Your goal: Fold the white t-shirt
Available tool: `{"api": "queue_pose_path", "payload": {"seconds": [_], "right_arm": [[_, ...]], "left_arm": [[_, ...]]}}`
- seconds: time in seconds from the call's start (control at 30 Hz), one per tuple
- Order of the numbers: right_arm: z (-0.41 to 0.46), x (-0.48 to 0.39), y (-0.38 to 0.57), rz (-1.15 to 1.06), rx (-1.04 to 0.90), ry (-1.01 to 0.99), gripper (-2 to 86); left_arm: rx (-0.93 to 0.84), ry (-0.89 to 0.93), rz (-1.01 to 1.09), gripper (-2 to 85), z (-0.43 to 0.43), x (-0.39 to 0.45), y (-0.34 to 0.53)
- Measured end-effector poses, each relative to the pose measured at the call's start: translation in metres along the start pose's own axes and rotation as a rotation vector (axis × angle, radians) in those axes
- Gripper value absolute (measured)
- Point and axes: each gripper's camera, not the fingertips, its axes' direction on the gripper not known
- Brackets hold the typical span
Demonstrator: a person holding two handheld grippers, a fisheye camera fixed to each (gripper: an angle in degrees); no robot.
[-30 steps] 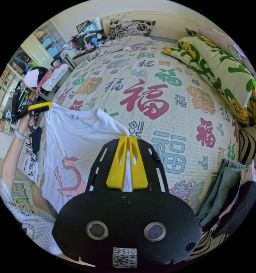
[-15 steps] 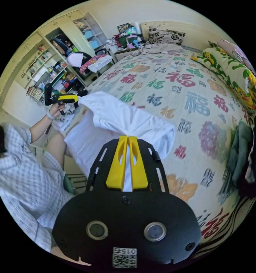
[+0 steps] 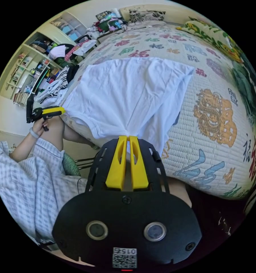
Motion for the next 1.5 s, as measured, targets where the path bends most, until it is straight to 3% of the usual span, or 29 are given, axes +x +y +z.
{"api": "queue_pose_path", "payload": {"seconds": [0.13, 0.3, 0.43, 0.57, 0.67, 0.77, 0.83, 1.07, 1.27, 1.37, 1.5], "right_arm": [[0.005, 0.005, 0.022, 0.094, 0.011, 0.087, 0.0], [0.002, -0.014, 0.037, 0.010, 0.194, 0.002, -0.5], [0.038, -0.027, 0.020, -0.014, 0.116, 0.037, -0.6], [0.101, -0.034, 0.017, -0.025, -0.096, 0.171, -0.6], [0.121, -0.032, 0.031, -0.027, -0.062, 0.216, -0.7], [0.119, -0.011, 0.037, 0.045, -0.062, 0.072, -0.8], [0.106, 0.010, 0.042, 0.100, -0.004, 0.015, -0.8], [0.049, 0.117, 0.041, 0.304, 0.343, -0.119, 1.4], [0.075, 0.182, -0.008, 0.415, 0.347, -0.239, 6.5], [0.097, 0.206, -0.027, 0.478, 0.332, -0.286, 8.8], [0.124, 0.226, -0.046, 0.516, 0.274, -0.347, 6.1]], "left_arm": [[-0.088, 0.005, -0.095, -0.7, -0.020, -0.008, 0.003], [0.105, 0.160, -0.097, -0.7, -0.048, -0.005, -0.005], [-0.003, 0.143, -0.109, -0.6, -0.016, -0.002, -0.014], [-0.117, 0.065, -0.093, -0.5, 0.016, -0.008, 0.009], [-0.093, 0.126, -0.130, -0.1, 0.012, -0.030, 0.033], [-0.092, 0.140, -0.202, 0.6, -0.005, -0.062, 0.050], [0.031, 0.085, -0.219, 1.8, -0.035, -0.093, 0.059], [0.226, 0.225, -0.390, 8.2, -0.067, -0.211, 0.029], [0.239, 0.261, -0.568, 9.6, -0.036, -0.287, 0.000], [0.216, 0.366, -0.646, 9.3, -0.008, -0.312, -0.001], [0.119, 0.434, -0.669, 6.2, 0.027, -0.329, -0.002]]}}
